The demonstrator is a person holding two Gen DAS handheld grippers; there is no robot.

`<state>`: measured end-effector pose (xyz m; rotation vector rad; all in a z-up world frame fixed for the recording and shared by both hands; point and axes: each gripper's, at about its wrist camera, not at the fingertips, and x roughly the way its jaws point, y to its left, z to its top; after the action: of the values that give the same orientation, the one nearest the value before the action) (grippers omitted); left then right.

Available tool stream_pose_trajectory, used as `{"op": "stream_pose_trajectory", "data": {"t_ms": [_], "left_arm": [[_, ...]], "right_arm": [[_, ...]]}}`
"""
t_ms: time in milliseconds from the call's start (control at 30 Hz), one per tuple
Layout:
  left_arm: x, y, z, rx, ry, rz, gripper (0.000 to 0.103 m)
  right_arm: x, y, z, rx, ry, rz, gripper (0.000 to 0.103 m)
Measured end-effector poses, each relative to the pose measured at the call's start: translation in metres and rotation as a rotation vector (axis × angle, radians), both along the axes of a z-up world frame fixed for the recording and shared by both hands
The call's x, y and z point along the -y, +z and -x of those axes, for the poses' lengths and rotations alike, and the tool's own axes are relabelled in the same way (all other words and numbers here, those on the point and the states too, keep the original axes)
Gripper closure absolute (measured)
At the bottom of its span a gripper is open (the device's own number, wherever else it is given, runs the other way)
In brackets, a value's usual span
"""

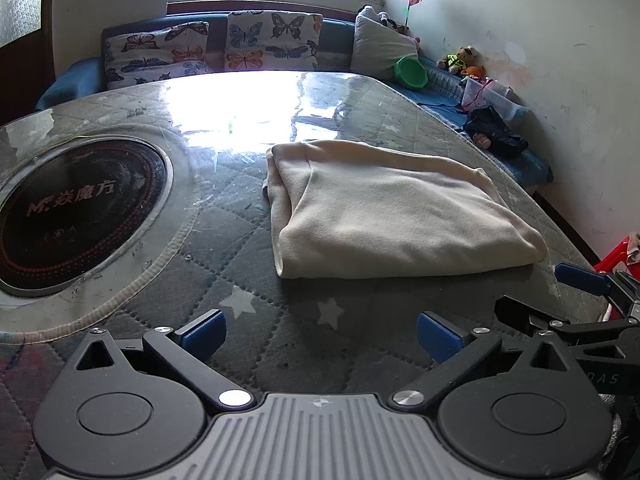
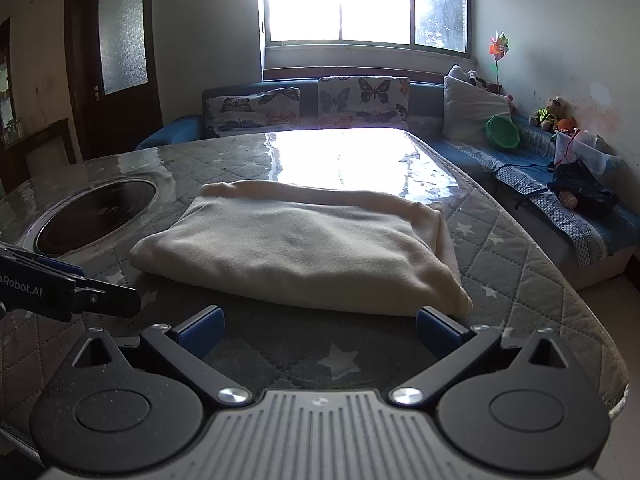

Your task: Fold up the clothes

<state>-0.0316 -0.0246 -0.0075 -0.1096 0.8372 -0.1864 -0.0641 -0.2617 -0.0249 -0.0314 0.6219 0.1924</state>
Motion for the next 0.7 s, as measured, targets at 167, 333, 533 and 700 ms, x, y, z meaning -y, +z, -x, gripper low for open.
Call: {"op": "stream_pose_trajectory", "data": {"t_ms": [167,333,533,700], "left_arm": [[0.002,-0.001,0.002,-0.005,-0.003,-0.006,0.000],[0.006,-0.002,0.005,-0.003,-0.016,-0.018,0.000],[0.011,-0.002,0.008,-0.001,-0.033,-0.029,0.000],[0.014,-0.002,0.010,0.000,-0.044,-0.028,0.000]], "right_arm": [[0.000,-0.001,0.002,-0.004,0.000,-0.002,0.000],[-0.003,-0.003,0.005,-0.007,0.007,-0.001,0.000],[-0.004,-0.002,0.008,-0.007,0.011,-0.006,0.000],[-0.005,-0.002,0.011,-0.004,0.014,-0.005,0.000]]}}
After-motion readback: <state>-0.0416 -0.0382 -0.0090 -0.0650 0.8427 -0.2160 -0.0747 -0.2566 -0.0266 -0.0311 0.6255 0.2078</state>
